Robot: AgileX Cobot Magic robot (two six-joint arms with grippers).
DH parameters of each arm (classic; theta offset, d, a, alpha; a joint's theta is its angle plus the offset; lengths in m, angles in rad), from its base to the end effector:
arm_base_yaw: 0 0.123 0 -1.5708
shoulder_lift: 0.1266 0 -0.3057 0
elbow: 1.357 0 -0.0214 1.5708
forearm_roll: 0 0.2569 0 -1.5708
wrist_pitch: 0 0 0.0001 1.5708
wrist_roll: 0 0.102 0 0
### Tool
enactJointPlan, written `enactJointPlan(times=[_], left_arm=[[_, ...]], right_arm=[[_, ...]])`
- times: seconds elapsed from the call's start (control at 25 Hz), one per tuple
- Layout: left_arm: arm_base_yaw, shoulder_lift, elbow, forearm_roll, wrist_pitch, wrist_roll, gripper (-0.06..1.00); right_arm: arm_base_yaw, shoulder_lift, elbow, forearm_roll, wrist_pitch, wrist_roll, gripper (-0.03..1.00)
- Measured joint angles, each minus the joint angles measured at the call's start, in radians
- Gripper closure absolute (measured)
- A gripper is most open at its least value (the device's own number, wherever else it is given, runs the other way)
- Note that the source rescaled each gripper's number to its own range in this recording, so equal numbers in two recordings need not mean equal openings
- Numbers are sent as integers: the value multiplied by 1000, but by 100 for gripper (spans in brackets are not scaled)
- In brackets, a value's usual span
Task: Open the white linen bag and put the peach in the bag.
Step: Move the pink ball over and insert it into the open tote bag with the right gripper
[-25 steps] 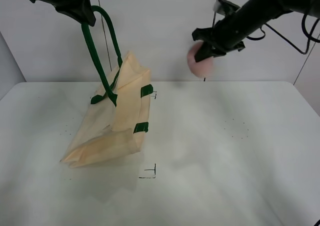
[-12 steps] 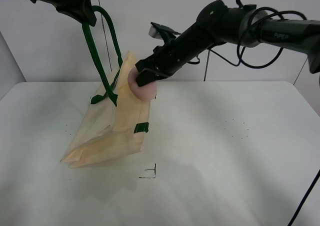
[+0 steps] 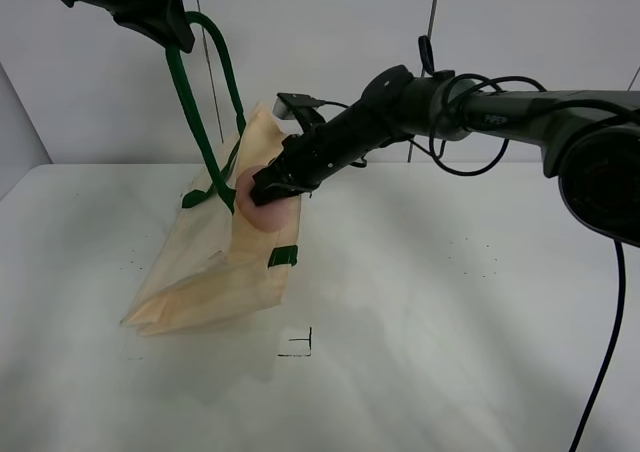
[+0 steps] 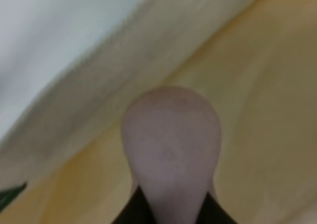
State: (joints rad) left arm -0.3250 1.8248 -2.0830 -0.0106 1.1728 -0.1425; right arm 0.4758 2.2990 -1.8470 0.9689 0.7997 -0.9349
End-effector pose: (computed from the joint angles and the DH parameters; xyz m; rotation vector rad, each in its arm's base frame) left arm 0.3949 -0.1341 0.4388 0.2193 2.4010 -0.2310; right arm 0.4433 0.2963 0.1879 -1.0037 2.2238 0.9240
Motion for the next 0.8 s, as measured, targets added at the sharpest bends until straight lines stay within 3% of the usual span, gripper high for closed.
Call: enactJointPlan(times=[0.24, 0.6, 0.68, 0.8], left_arm=[[0, 0, 0, -15, 0, 13, 94], [0, 0, 0, -19, 0, 13, 94], [0, 0, 0, -20, 0, 13, 94], [0, 0, 0, -20, 0, 13, 94]], right_arm=[[31, 31, 0, 55, -104, -64, 97], [56, 64, 0, 68, -145, -86, 93], [58, 65, 0, 68, -145, -86, 76], [58, 65, 0, 68, -145, -88, 25]])
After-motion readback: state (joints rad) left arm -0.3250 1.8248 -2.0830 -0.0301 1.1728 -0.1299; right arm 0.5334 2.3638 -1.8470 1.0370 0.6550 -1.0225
